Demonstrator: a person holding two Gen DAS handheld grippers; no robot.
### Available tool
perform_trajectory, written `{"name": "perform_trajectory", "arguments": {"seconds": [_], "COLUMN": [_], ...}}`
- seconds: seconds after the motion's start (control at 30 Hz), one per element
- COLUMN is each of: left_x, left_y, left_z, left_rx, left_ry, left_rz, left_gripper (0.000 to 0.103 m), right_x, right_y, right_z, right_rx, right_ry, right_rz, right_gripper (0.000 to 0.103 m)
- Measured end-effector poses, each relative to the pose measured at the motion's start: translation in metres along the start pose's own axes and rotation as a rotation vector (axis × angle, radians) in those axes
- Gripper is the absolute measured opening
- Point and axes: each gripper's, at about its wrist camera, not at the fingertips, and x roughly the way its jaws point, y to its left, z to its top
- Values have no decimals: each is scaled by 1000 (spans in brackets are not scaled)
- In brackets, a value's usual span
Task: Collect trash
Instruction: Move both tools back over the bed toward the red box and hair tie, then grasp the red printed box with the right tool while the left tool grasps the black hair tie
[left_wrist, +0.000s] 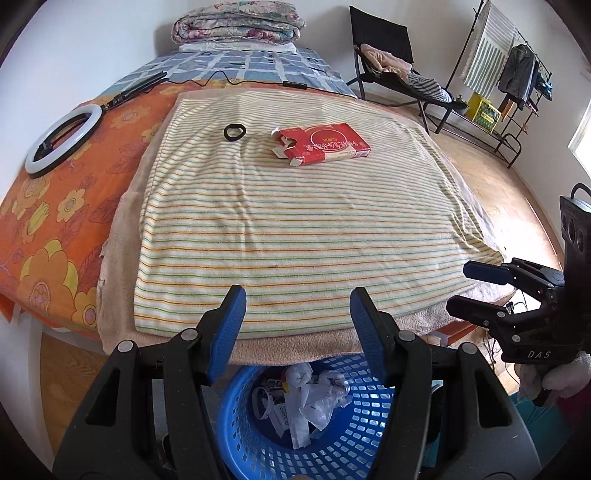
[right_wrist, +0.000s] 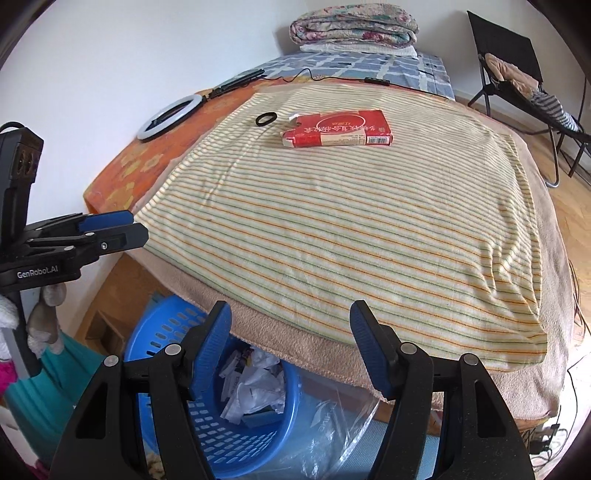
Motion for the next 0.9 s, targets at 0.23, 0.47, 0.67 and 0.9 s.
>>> {"name": "perform_trajectory", "arguments": {"seconds": [0.23, 0.47, 0.67, 0.9], "left_x": [0, 4, 8, 12], "left_y": [11, 36, 63, 76], "left_z": [25, 51, 64, 72], "left_rx": [21, 19, -51, -83], "left_ry": [-9, -26, -31, -23], "left_rz": [21, 73, 59, 50], "left_gripper": [60, 60, 60, 60], "right_x": [-4, 30, 75, 137], "right_y": [-7, -39, -50, -48], "right_z": [43, 108, 169, 226], "right_rx": [-78, -13, -31, -48], "right_ry": [-54, -14, -15, 56], "right_rz": [43, 91, 56, 89], "right_gripper": [66, 66, 66, 66]}}
